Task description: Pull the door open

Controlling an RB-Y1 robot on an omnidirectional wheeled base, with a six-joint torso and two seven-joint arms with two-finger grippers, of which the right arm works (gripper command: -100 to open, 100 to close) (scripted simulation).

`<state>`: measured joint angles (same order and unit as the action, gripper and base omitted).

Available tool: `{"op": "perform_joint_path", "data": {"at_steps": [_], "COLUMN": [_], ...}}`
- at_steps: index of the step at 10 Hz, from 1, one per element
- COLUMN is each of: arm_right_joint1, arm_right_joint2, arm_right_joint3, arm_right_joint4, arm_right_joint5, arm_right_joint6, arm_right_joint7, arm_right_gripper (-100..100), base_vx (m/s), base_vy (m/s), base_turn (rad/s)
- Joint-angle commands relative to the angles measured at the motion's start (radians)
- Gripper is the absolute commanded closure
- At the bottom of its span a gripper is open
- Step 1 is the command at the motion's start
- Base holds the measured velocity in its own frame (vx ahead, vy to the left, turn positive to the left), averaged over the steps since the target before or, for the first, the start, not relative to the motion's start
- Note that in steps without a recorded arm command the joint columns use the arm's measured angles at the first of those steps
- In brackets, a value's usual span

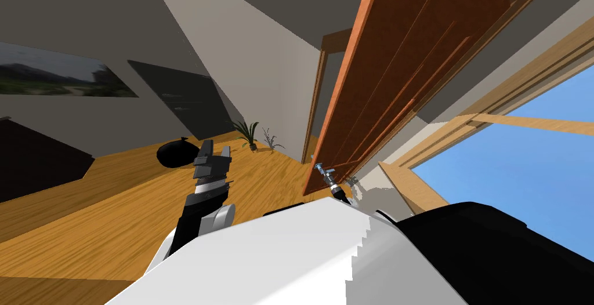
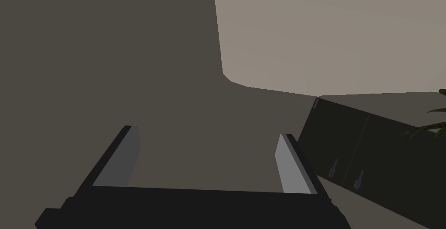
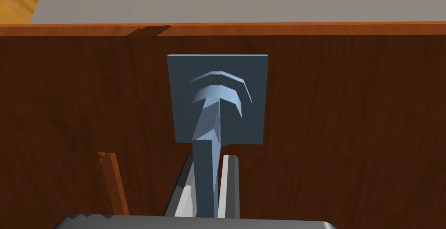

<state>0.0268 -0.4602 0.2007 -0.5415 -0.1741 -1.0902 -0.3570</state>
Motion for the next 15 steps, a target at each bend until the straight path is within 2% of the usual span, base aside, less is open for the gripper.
{"op": "perform_joint_path", "data": {"at_steps": [1,2,6,7,10,13,14,15], "arm_right_joint1": [0.034,0.034,0.074,0.07,0.085,0.094,0.094,0.099], "arm_right_joint2": [-0.02,-0.02,-0.05,-0.043,-0.048,-0.052,-0.052,-0.054], "arm_right_joint3": [0.027,0.027,0.058,0.055,0.078,0.092,0.092,0.099], "arm_right_joint4": [-0.012,-0.012,-0.019,-0.024,-0.057,-0.078,-0.078,-0.089], "arm_right_joint5": [0.013,0.013,0.028,0.027,0.093,0.137,0.137,0.161], "arm_right_joint6": [-0.043,-0.043,-0.1,-0.084,-0.109,-0.125,-0.125,-0.134], "arm_right_joint7": [-0.022,-0.022,-0.054,-0.048,-0.066,-0.077,-0.077,-0.083], "arm_right_gripper": [100,100,100,100,100,100,100,100], "base_vx": [-0.149,-0.121,-0.06,-0.027,-0.057,-0.052,-0.026,-0.017], "base_vy": [-0.074,-0.065,-0.05,-0.025,0.019,-0.021,-0.025,-0.049], "base_turn": [0.038,0.017,0.014,0.014,-0.182,-0.13,-0.009,-0.099]}}
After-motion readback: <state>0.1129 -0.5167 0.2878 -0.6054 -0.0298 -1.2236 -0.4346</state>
